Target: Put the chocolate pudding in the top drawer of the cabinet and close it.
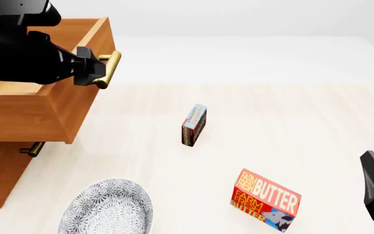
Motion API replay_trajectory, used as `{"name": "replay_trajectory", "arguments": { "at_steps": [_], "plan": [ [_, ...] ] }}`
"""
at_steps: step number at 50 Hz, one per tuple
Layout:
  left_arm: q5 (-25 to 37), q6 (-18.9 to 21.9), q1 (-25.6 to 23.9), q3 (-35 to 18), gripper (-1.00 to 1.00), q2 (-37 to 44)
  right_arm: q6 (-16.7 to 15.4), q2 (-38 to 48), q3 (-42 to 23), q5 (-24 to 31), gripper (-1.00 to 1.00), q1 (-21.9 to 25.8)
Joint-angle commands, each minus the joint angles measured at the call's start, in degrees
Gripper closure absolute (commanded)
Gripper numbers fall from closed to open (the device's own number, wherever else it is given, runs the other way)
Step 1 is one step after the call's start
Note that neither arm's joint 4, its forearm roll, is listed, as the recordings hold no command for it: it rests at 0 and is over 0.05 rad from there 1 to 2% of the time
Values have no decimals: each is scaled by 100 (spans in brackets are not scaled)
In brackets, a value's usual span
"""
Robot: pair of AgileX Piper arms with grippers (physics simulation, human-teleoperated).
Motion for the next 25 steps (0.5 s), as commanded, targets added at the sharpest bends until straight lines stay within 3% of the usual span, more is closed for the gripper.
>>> {"name": "replay_trajectory", "arguments": {
  "at_steps": [1, 25],
  "plan": [
    [-441, 956, -930, -641, -100, -454, -1, 0, 0, -1, -100, 0],
    [-272, 1144, -1104, -537, -100, -1114, 2, 0, -24, 24, -100, -1]
  ]
}}
